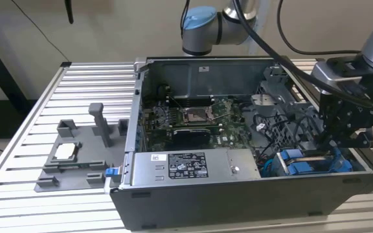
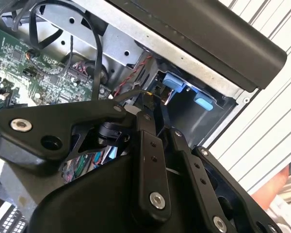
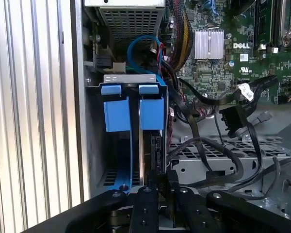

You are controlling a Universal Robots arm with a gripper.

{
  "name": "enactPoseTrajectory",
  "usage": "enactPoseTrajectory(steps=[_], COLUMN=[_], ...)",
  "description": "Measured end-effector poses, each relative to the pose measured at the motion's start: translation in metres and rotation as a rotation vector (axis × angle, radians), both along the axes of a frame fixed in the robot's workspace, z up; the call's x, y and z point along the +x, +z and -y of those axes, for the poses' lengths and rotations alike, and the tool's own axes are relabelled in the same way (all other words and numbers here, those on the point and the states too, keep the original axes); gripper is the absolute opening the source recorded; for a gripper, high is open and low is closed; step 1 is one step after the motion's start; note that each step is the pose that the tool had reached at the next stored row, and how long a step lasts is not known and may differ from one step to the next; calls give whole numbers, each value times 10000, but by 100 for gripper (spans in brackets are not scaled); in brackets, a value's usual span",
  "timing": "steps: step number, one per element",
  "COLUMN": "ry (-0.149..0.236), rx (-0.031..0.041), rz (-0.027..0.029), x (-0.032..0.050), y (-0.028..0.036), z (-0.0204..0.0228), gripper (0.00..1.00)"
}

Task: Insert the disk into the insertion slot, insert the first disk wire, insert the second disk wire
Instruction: 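Insert the first disk wire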

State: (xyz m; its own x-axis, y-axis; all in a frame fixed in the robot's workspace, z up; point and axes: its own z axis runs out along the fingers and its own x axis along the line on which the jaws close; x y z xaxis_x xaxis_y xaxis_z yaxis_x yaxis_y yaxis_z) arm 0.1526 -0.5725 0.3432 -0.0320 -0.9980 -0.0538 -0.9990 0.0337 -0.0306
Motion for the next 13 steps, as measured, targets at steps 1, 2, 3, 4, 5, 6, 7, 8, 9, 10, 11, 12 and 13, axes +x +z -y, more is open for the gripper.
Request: enactPoseTrajectory(steps=[1,2,3,4,5,6,7,8,9,10,11,12,13], ry=[-22,-48,-85,-103,-111,-115,-116,-116,-116,-116,-116,-117,-116], rx=[-1,0,3,3,3,3,2,0,-2,-3,-6,-6,-4], rz=[-7,-8,-11,-12,-13,-15,-15,-16,-16,-16,-16,-16,-16], x=[-1,0,0,0,0,0,0,0,0,0,0,0,0], y=[-1,-3,-7,-9,-12,-16,-19,-22,-25,-28,-29,-32,-35], z=[0,0,0,0,0,0,-1,-2,-3,-3,-3,-4,-4], gripper=[19,19,19,19,19,19,19,19,19,19,19,19,19])
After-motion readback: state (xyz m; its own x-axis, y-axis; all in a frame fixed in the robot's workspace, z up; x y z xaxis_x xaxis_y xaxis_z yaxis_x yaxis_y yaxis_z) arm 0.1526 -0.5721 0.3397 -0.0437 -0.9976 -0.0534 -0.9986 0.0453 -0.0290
